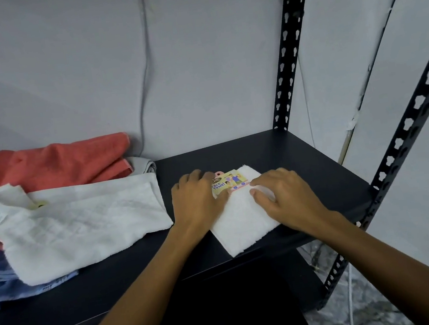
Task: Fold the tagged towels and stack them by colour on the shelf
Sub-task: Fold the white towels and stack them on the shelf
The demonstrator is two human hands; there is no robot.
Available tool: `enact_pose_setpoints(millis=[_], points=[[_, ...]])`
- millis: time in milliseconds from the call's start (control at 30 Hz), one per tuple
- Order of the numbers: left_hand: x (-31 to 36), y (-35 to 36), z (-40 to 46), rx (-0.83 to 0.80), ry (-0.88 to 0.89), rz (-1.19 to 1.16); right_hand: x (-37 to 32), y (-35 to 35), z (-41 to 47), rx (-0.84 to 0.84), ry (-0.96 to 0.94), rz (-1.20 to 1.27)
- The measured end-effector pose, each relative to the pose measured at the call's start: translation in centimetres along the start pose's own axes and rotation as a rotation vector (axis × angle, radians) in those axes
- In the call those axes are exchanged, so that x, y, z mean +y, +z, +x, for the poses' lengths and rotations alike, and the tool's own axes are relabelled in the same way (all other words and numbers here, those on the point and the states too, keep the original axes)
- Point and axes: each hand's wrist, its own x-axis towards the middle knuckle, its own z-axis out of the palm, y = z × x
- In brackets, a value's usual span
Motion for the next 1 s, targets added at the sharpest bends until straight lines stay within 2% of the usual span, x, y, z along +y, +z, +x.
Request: enact_pose_setpoints(millis=[67, 133, 267, 367, 467, 633, 733, 833, 900, 1000], points=[[0.9, -0.4, -1.4, 0.065, 0.062, -0.081, 0.2, 0.7, -0.2, -0.160, -0.032, 0.004], [1.6, -0.8, -3.3, 0.024, 0.088, -0.140, 0.5, 1.4, -0.5, -0.296, -0.040, -0.043], [1.7, -0.7, -6.7, -0.268, 0.085, -0.030, 1.0, 1.5, -0.5, -0.466, -0.032, -0.133], [1.3, -0.7, -7.7, -0.399, 0.071, 0.041, 1.2, 1.3, -0.4, -0.545, -0.036, -0.138], [1.1, -0.9, -7.7, -0.464, 0.040, 0.055, 1.3, 1.1, -0.5, -0.577, -0.058, -0.138], [1.0, -1.3, -7.4, -0.481, 0.024, 0.018, 1.4, 0.4, -0.2, -0.616, -0.067, -0.102], [0.6, -1.5, -7.0, -0.467, -0.006, -0.041, 0.6, 0.2, 0.3, -0.543, -0.027, -0.137], [-0.5, -1.4, -6.0, -0.388, 0.056, -0.101, -0.7, 0.6, 0.0, -0.417, -0.040, -0.092], [-1.1, -1.3, -5.2, -0.351, 0.108, -0.121, -1.1, 1.0, -0.4, -0.469, -0.069, -0.070], [-1.3, -1.0, -3.8, -0.389, 0.126, -0.139, -0.3, 1.3, -0.2, -0.512, -0.038, -0.147]])
